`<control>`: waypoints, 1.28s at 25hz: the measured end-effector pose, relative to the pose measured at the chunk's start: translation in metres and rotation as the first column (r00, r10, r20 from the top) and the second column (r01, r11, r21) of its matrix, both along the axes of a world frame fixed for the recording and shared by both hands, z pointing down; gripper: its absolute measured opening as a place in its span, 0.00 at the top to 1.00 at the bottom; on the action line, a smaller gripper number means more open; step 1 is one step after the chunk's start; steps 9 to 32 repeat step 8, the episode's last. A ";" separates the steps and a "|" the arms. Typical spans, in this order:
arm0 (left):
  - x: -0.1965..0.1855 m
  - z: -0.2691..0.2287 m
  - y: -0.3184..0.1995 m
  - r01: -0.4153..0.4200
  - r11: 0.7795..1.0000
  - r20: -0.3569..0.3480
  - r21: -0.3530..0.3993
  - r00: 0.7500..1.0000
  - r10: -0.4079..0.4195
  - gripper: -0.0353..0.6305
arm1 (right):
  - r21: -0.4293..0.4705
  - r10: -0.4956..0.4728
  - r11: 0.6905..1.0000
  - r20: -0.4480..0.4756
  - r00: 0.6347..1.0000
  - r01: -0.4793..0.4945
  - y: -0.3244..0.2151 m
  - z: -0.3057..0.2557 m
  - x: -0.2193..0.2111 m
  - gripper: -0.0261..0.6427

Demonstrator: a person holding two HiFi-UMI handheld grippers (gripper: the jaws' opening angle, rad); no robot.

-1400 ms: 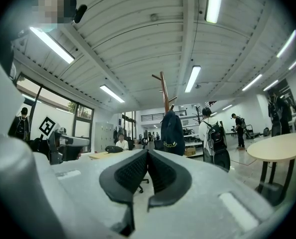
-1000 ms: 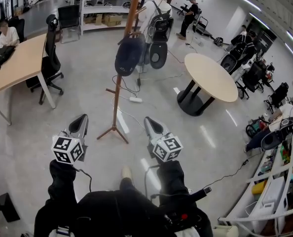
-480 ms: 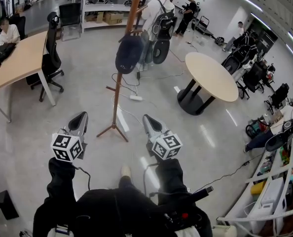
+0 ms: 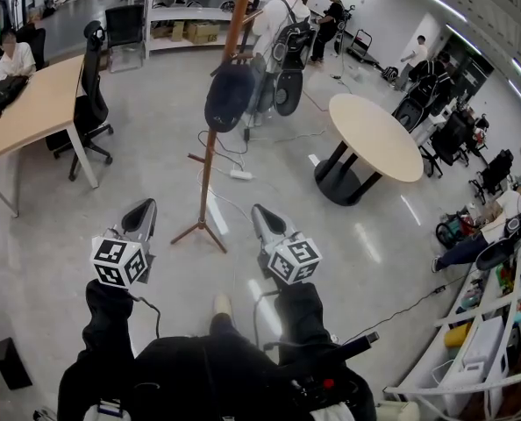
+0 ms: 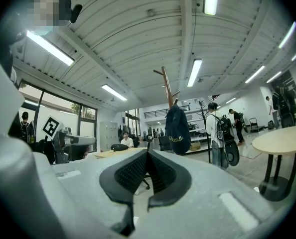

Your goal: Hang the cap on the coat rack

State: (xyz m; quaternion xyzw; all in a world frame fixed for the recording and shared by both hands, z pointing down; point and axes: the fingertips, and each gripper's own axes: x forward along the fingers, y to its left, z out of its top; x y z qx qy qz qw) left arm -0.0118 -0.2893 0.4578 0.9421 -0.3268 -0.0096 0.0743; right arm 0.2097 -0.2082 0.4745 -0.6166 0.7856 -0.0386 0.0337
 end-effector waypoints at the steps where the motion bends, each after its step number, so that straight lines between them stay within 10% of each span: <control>1: 0.000 0.001 0.000 0.000 1.000 0.002 0.000 1.000 0.000 0.94 | -0.001 -0.001 1.000 0.001 1.000 0.001 0.000 0.001 0.000 0.96; 32: -0.005 0.002 -0.003 0.000 1.000 -0.001 0.000 1.000 0.000 0.94 | -0.006 -0.003 1.000 0.002 1.000 0.003 -0.003 0.003 -0.005 0.96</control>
